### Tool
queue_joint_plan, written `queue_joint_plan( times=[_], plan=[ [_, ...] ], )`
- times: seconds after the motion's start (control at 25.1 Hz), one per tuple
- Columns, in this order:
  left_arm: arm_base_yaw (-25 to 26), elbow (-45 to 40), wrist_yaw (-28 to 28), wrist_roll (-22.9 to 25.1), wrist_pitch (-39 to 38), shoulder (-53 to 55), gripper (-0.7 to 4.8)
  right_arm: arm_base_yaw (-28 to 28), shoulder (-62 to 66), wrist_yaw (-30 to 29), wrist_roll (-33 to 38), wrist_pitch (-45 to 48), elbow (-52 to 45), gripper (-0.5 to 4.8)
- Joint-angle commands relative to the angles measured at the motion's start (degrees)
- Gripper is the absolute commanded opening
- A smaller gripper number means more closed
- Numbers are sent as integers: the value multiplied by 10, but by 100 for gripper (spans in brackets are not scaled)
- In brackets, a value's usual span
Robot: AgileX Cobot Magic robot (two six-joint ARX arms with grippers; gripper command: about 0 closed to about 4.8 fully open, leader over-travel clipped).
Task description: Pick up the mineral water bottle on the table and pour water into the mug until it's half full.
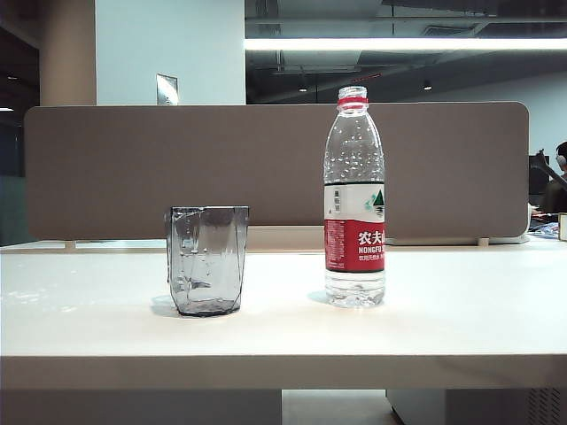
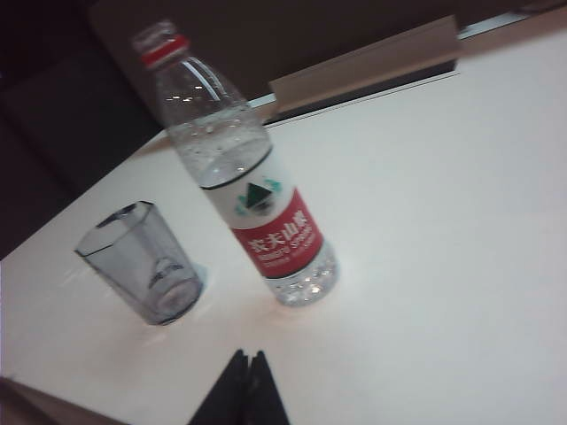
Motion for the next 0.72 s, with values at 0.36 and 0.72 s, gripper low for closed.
queue_joint_plan(
  times=[0.36,0.72],
  plan=[
    [-55,6,1,-2,23,47,-5,0,100,28,-203,-141,245,58],
    [-55,6,1,-2,23,57,-5,5,316,24,-290,-148,344,78]
  ],
)
